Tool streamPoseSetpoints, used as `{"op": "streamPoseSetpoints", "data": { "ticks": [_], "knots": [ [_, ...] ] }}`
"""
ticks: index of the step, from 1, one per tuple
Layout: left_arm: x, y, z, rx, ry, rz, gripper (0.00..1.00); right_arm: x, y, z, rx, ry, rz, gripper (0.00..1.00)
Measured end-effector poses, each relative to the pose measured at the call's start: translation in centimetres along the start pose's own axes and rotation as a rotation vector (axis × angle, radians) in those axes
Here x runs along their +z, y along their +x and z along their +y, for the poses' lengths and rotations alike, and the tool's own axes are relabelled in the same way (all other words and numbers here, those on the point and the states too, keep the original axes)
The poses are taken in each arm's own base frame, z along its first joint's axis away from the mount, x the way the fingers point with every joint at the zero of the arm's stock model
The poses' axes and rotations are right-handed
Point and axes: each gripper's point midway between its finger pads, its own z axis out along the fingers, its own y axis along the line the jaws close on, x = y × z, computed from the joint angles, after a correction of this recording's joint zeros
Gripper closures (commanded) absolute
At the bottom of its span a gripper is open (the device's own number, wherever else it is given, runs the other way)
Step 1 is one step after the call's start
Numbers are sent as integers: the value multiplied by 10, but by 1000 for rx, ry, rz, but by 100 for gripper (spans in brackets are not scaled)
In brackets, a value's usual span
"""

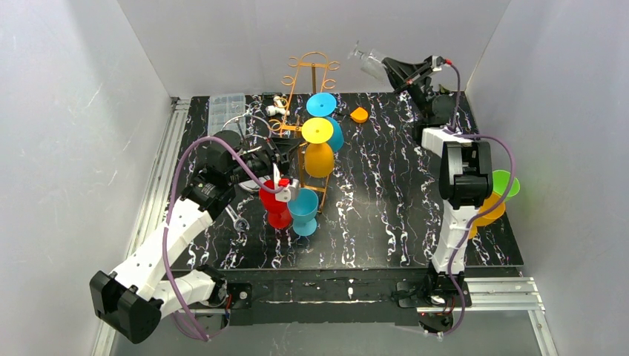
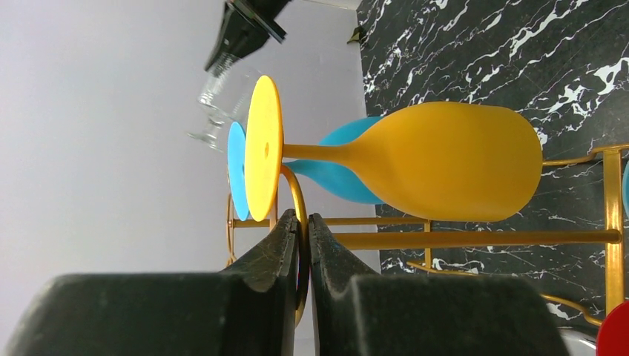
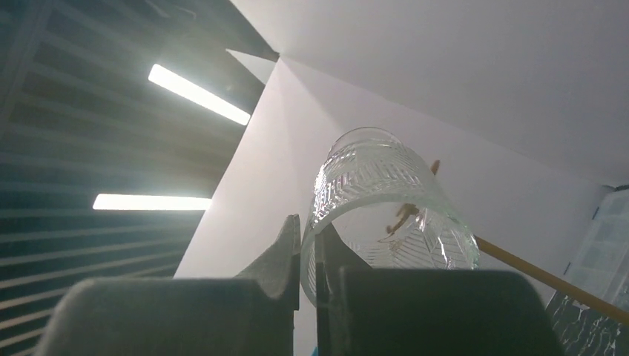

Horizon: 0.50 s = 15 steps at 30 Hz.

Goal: Place the wine glass upside down on the wine glass rack

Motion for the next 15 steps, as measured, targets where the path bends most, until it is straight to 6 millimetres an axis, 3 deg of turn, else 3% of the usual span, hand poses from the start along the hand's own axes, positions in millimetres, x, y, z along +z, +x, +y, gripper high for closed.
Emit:
{"op": "streamPoseSetpoints", "data": {
  "ticks": [3, 6, 15],
  "knots": [
    [-1, -1, -1, 5, 1, -2, 100, 2, 6, 26, -36, -41, 23, 99],
    [-3, -4, -2, 20, 0, -11, 100, 1, 10, 40, -56, -60, 33, 99],
    [-11, -25, -10, 61, 15, -90, 100, -9, 21, 25, -40, -4, 76, 99]
  ]
}}
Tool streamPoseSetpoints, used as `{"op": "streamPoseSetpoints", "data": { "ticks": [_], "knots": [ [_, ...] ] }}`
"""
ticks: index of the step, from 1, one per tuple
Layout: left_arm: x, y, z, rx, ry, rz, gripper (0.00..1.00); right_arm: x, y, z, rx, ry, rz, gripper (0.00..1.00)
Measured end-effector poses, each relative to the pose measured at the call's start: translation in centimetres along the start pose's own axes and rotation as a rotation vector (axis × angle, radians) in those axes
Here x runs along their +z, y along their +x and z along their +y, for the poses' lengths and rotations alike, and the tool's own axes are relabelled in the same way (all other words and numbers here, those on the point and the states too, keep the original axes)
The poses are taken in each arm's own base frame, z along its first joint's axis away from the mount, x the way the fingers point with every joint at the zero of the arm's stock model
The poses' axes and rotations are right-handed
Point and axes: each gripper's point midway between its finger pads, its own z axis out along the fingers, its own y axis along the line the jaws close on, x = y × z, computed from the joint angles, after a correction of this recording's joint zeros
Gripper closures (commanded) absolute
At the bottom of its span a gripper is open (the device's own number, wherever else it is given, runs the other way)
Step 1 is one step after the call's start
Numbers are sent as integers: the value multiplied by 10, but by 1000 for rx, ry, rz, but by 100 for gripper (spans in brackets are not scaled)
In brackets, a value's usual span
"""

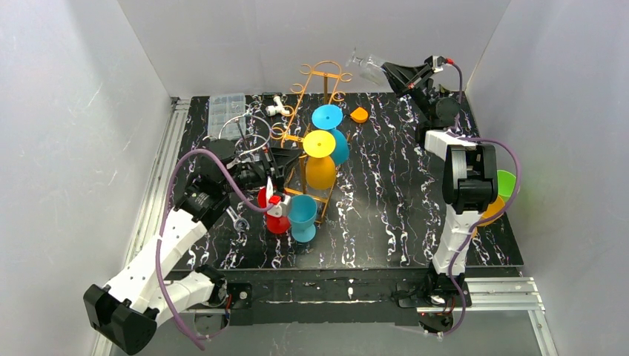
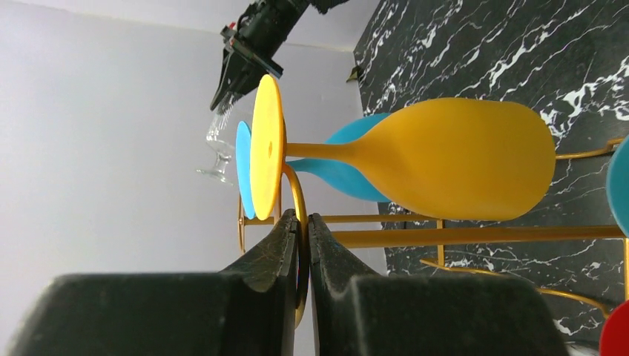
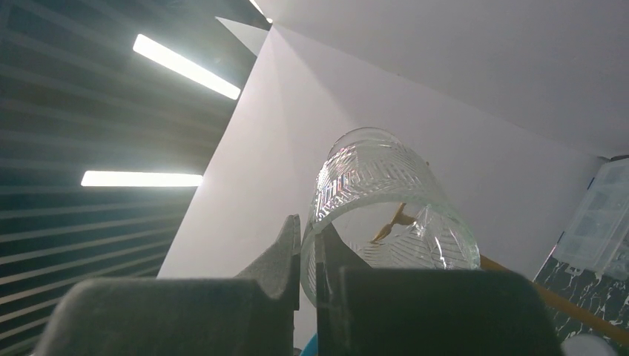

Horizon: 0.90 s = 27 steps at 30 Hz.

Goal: Place the wine glass upside down on the wine glass rack

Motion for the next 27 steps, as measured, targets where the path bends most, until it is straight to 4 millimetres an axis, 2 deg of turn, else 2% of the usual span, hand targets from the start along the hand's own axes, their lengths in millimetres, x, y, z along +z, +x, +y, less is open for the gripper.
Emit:
{"op": "streamPoseSetpoints", "data": {
  "ticks": [4, 9, 14, 21, 27],
  "knots": [
    [-2, -11, -3, 11, 4, -44, 100, -1, 2, -1, -2, 6, 13, 99],
    [1, -13, -4, 18, 6, -69, 100, -9, 1, 2, 2, 23, -5, 99],
    [8, -11, -3, 22, 0, -93, 100, -17, 3, 21, -29, 19, -20, 99],
    [13, -11, -3, 27, -3, -117, 100, -21, 15, 44, -73, 0, -10, 99],
    [15, -10, -3, 28, -3, -121, 100, -31, 22, 36, -66, 29, -12, 99]
  ]
}}
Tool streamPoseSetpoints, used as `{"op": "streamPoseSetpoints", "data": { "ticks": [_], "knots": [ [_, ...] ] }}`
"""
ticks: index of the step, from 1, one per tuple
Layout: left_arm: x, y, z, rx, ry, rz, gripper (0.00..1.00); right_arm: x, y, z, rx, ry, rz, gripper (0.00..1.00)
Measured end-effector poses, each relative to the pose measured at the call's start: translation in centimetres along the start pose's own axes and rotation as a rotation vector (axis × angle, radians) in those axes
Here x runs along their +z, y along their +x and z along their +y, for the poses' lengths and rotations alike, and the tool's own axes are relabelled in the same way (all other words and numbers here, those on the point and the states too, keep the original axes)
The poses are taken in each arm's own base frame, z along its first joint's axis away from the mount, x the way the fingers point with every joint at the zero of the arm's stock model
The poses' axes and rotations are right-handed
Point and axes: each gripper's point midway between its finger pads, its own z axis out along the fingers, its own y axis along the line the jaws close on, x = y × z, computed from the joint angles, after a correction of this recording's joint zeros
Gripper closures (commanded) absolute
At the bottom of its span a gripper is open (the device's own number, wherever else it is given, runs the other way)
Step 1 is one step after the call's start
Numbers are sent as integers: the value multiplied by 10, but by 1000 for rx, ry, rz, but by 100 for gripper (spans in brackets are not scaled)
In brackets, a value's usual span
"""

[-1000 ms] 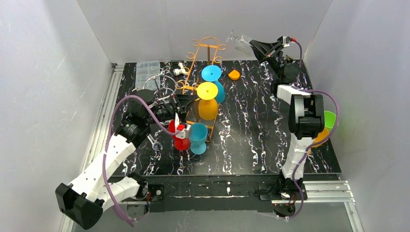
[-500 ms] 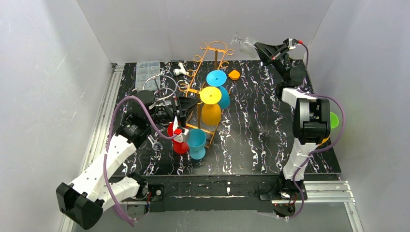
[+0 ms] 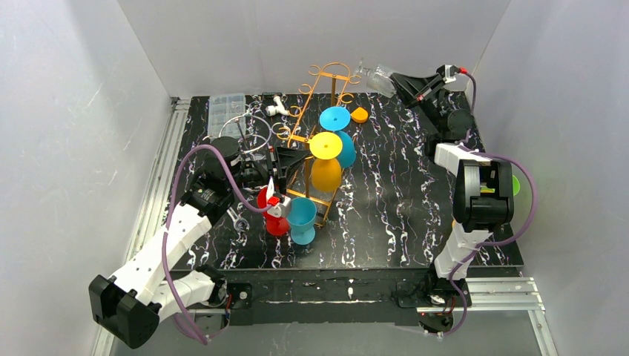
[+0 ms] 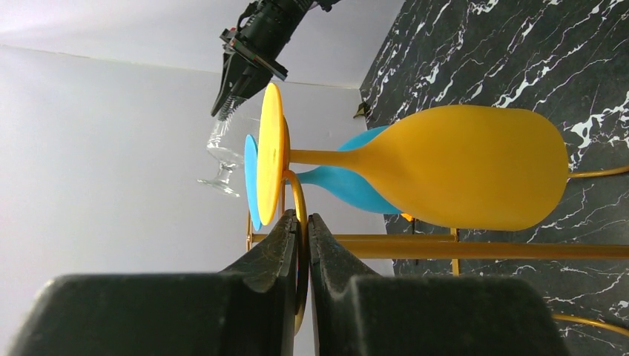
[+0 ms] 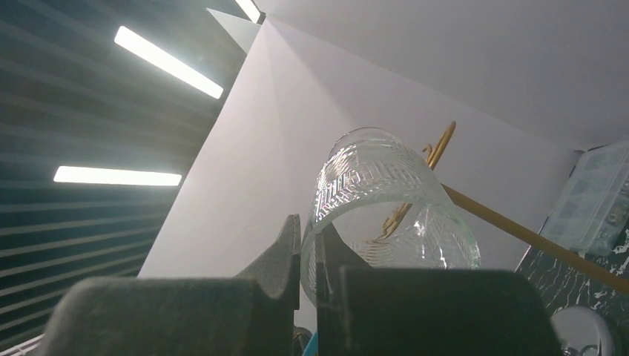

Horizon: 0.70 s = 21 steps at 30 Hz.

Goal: Place the wine glass upside down on the wine glass rack

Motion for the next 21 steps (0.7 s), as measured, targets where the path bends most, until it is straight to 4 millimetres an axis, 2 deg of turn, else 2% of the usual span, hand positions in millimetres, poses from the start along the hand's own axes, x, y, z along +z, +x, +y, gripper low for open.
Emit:
{"op": "streamPoseSetpoints", "data": {
  "ticks": [10, 16, 21],
  "knots": [
    [0, 0, 0, 1, 2, 1, 100, -6, 14, -21, 26, 36, -3, 99],
    [0, 0, 0, 4, 2, 2, 100, -9, 15, -26, 25, 38, -24, 99],
    [5, 4, 1, -4, 11, -7, 100, -8, 11, -23, 17, 29, -33, 99]
  ]
}}
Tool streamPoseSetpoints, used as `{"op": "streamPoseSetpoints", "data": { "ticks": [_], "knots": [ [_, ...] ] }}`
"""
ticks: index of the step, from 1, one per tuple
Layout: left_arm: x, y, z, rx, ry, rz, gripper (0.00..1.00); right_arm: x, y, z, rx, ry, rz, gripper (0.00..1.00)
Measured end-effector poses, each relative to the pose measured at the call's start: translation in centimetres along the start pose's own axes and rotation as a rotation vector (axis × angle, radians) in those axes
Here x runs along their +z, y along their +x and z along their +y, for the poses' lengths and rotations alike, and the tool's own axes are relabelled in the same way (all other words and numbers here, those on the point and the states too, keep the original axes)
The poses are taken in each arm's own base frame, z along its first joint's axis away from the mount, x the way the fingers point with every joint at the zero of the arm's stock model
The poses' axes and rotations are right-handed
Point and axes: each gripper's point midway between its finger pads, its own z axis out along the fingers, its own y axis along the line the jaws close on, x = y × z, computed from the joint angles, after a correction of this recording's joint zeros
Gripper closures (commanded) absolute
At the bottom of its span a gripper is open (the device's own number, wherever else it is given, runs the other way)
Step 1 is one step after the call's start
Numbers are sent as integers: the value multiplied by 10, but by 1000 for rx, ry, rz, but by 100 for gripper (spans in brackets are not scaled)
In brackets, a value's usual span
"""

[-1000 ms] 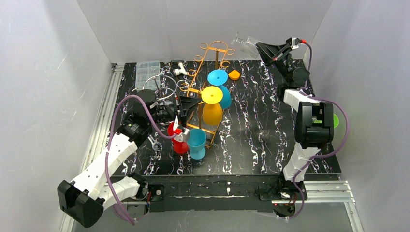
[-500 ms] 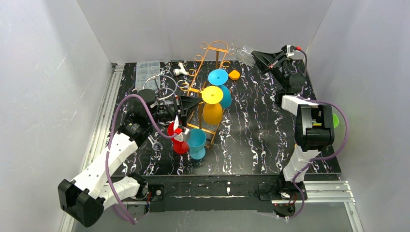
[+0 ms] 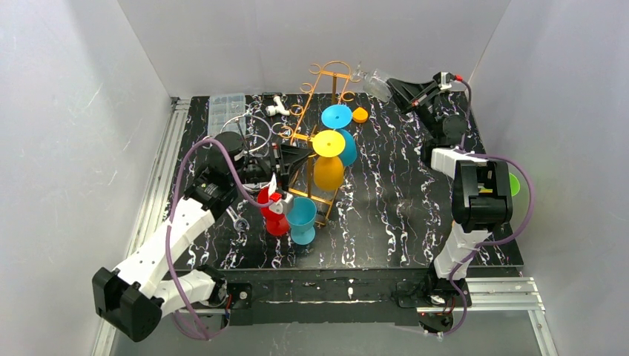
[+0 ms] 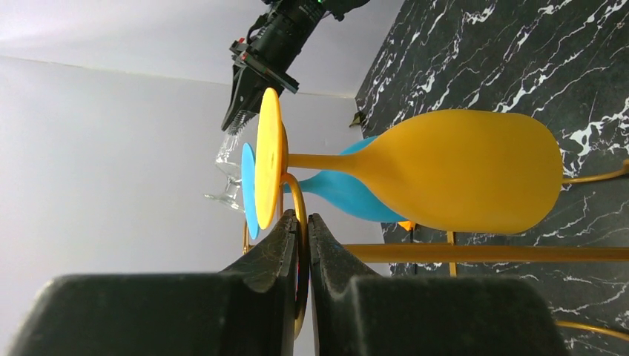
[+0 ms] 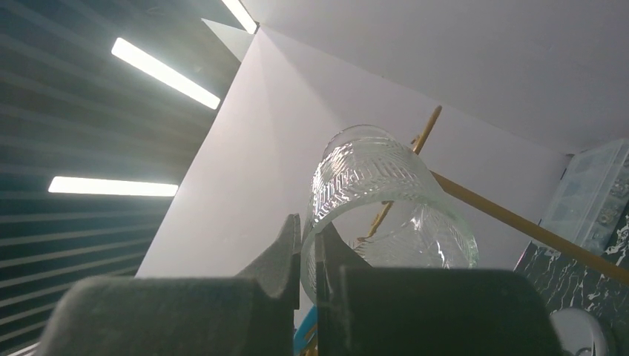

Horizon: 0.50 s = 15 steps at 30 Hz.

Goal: Place the wine glass upside down on the wine glass rack

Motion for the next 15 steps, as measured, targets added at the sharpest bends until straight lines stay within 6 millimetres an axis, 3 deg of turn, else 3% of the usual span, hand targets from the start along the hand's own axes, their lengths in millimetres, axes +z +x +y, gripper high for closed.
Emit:
{"op": "streamPoseSetpoints", "data": {
  "ticks": [5, 10, 15],
  "knots": [
    [14, 13, 5, -9, 10, -18, 100, 2, -4, 6, -20, -12, 1, 99],
    [18, 16, 7, -4, 7, -18, 100, -12, -2, -12, 13, 30, -28, 99],
    [16, 15, 7, 0, 8, -12, 100, -17, 2, -17, 21, 38, -23, 99]
  ]
}}
